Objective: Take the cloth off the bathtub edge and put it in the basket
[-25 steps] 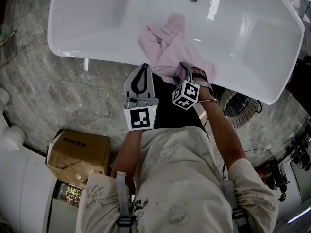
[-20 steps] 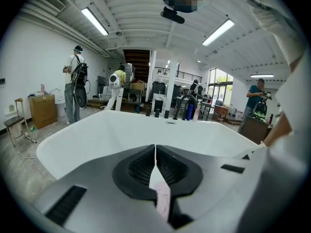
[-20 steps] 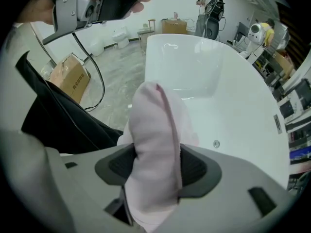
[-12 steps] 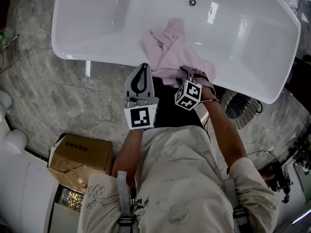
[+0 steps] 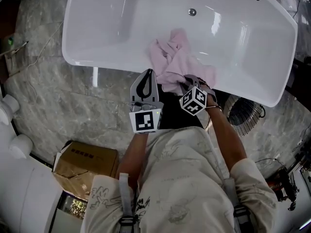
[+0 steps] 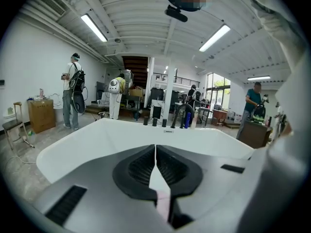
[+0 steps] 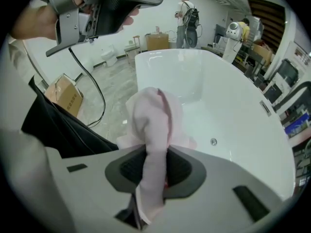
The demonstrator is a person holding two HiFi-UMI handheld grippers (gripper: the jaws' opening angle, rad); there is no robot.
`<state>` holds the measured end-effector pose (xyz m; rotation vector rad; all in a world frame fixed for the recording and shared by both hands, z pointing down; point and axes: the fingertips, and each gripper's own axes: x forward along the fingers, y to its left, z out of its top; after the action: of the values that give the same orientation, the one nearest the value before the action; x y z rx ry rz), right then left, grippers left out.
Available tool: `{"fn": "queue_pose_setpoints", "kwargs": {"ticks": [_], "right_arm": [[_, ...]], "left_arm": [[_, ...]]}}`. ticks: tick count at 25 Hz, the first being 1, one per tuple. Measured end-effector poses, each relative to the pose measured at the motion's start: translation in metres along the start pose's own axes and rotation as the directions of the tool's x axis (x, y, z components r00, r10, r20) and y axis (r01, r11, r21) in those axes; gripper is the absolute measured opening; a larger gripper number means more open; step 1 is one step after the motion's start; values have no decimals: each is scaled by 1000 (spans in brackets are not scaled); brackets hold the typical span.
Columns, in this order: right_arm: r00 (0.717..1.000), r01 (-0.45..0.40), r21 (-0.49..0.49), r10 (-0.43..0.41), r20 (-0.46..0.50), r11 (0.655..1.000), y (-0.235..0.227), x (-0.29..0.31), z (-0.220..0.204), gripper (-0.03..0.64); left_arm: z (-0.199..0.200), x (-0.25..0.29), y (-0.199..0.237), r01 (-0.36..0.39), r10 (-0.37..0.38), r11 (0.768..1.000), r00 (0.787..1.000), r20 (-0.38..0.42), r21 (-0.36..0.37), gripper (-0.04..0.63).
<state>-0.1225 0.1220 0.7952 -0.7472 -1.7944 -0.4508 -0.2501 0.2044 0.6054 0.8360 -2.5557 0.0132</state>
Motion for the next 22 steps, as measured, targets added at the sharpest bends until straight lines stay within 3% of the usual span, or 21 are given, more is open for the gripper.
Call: {"fn": "queue_pose_setpoints", "kwargs": {"ticks": [8, 12, 16, 22], "right_arm": [[982, 49, 172, -79, 171, 984, -3, -58, 19, 72], [955, 81, 271, -153, 256, 959, -18, -98, 34, 72], [910, 77, 398, -227, 347, 914, -40, -143, 52, 71], [802, 108, 534, -391, 452, 839, -85, -217, 78, 71]], "left_arm": [[38, -8, -12, 25, -26, 1000, 998, 53, 14, 8], [61, -12, -21, 41, -44, 999, 995, 87, 28, 8], [82, -16, -25, 23, -26, 999, 995, 93, 30, 8], [126, -20, -30, 26, -33, 999, 990, 140, 46, 6]]}}
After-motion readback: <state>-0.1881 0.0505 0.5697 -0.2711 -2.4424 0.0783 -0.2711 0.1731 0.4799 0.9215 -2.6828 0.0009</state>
